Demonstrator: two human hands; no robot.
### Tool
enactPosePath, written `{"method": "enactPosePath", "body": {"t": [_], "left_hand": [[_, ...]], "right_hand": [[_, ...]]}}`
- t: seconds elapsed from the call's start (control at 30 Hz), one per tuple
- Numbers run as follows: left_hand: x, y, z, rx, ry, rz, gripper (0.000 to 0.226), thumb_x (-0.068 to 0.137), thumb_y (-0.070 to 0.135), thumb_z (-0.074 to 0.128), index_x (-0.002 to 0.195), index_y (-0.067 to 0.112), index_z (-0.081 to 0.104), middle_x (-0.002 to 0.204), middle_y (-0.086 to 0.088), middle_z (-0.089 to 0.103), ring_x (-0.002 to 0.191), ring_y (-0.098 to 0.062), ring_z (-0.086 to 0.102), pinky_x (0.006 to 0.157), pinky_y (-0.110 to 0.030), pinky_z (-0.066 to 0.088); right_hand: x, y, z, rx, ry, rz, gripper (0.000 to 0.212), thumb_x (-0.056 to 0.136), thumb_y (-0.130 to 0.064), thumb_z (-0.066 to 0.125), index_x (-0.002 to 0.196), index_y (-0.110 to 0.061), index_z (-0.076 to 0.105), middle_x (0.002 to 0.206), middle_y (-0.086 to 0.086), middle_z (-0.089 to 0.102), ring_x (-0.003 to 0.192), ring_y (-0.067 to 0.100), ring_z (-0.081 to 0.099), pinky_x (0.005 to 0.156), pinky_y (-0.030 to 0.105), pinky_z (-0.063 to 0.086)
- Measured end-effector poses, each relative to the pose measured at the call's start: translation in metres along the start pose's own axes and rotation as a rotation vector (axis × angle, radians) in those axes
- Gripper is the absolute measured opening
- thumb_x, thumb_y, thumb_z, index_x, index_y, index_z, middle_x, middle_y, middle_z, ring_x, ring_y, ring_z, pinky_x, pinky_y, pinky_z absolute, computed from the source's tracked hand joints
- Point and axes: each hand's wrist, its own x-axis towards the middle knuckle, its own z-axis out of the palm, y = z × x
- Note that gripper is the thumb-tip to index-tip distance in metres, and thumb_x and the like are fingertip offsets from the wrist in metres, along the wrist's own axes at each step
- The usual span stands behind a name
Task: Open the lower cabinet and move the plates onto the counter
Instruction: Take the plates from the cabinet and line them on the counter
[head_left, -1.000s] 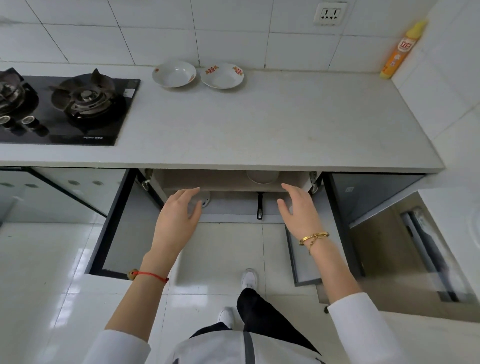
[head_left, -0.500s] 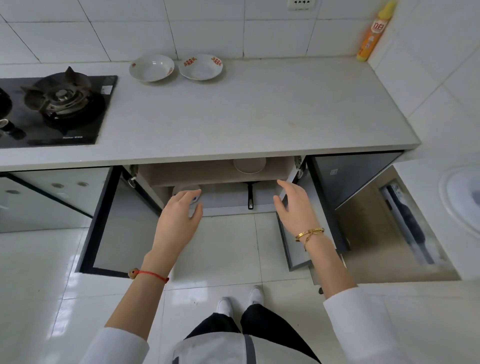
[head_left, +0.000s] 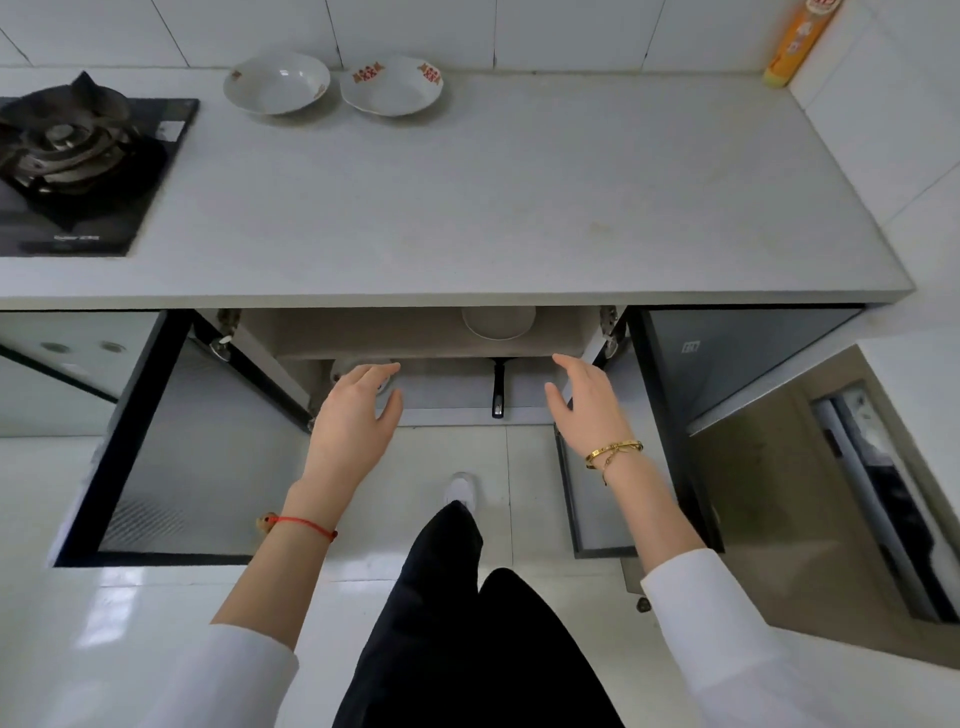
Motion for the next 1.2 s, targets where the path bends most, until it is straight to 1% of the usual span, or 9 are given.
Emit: {"method": "enactPosePath", "body": {"t": [0.23,0.37,0.47,0.63,0.83,0.9,0.97,1.1,1.2], "left_hand": [[0.08,-0.063,0.112,0.035,-0.015,0.023,0.035,0.094,0.021,0.054,0.129,0.016,0.059,0.126,-0.003,0.062,0.118,-0.023,0.056,0.094,-0.033,0.046],[0.126,-0.097,0.182,0.047,-0.013,0.069,0.031,0.093,0.018,0.055,0.122,0.012,0.062,0.113,-0.007,0.065,0.102,-0.028,0.061,0.078,-0.032,0.048],[0.153,-0.123,0.23,0.083,0.009,0.102,0.026,0.092,0.015,0.056,0.115,0.007,0.063,0.101,-0.01,0.063,0.088,-0.031,0.06,0.065,-0.028,0.04],[0.186,-0.165,0.294,0.082,0.062,0.139,0.03,0.093,0.017,0.055,0.122,0.011,0.061,0.114,-0.009,0.064,0.1,-0.03,0.059,0.075,-0.038,0.051],[0.212,-0.203,0.342,0.113,0.115,0.215,0.033,0.092,0.016,0.057,0.124,0.01,0.061,0.116,-0.012,0.064,0.096,-0.033,0.061,0.078,-0.038,0.052],[0.219,-0.208,0.352,0.094,0.123,0.219,0.035,0.091,0.016,0.057,0.125,0.012,0.06,0.119,-0.011,0.063,0.095,-0.033,0.062,0.081,-0.038,0.052],[0.228,-0.208,0.358,0.061,0.13,0.199,0.036,0.09,0.015,0.057,0.126,0.013,0.06,0.119,-0.013,0.064,0.103,-0.034,0.062,0.086,-0.04,0.052],[0.255,-0.203,0.364,0.062,0.102,0.122,0.037,0.091,0.018,0.056,0.126,0.011,0.06,0.118,-0.02,0.065,0.104,-0.04,0.062,0.087,-0.041,0.051],[0.28,-0.199,0.37,0.05,0.058,0.095,0.037,0.093,0.021,0.055,0.128,0.01,0.059,0.128,-0.017,0.061,0.113,-0.037,0.059,0.094,-0.039,0.048]], "right_hand": [[0.091,0.067,0.087,0.049,0.047,0.038,0.042,0.097,-0.023,0.046,0.137,-0.01,0.043,0.138,0.011,0.049,0.133,0.025,0.038,0.11,0.034,0.032],[0.145,0.111,0.139,0.037,0.097,0.034,0.043,0.097,-0.024,0.046,0.137,-0.009,0.043,0.136,0.012,0.051,0.13,0.027,0.041,0.108,0.035,0.034],[0.179,0.143,0.176,0.02,0.128,0.019,0.043,0.096,-0.025,0.046,0.136,-0.009,0.043,0.133,0.013,0.052,0.128,0.029,0.042,0.107,0.04,0.037],[0.221,0.19,0.233,0.0,0.206,-0.034,0.043,0.096,-0.026,0.046,0.136,-0.009,0.045,0.13,0.013,0.054,0.126,0.027,0.042,0.103,0.036,0.035],[0.251,0.229,0.277,0.002,0.256,-0.09,0.044,0.097,-0.028,0.045,0.138,-0.012,0.042,0.133,0.013,0.051,0.128,0.026,0.041,0.105,0.034,0.032],[0.26,0.236,0.283,0.007,0.274,-0.097,0.044,0.097,-0.029,0.045,0.138,-0.012,0.041,0.134,0.013,0.049,0.128,0.027,0.041,0.105,0.034,0.033],[0.27,0.24,0.285,0.017,0.295,-0.098,0.044,0.097,-0.03,0.045,0.137,-0.012,0.041,0.135,0.014,0.048,0.128,0.029,0.041,0.104,0.035,0.034],[0.295,0.241,0.28,0.046,0.304,-0.081,0.042,0.097,-0.031,0.045,0.135,-0.013,0.044,0.134,0.016,0.047,0.126,0.032,0.043,0.101,0.039,0.038],[0.313,0.24,0.276,0.068,0.273,-0.024,0.042,0.097,-0.032,0.044,0.134,-0.012,0.045,0.134,0.016,0.048,0.127,0.032,0.043,0.101,0.04,0.039]]}}
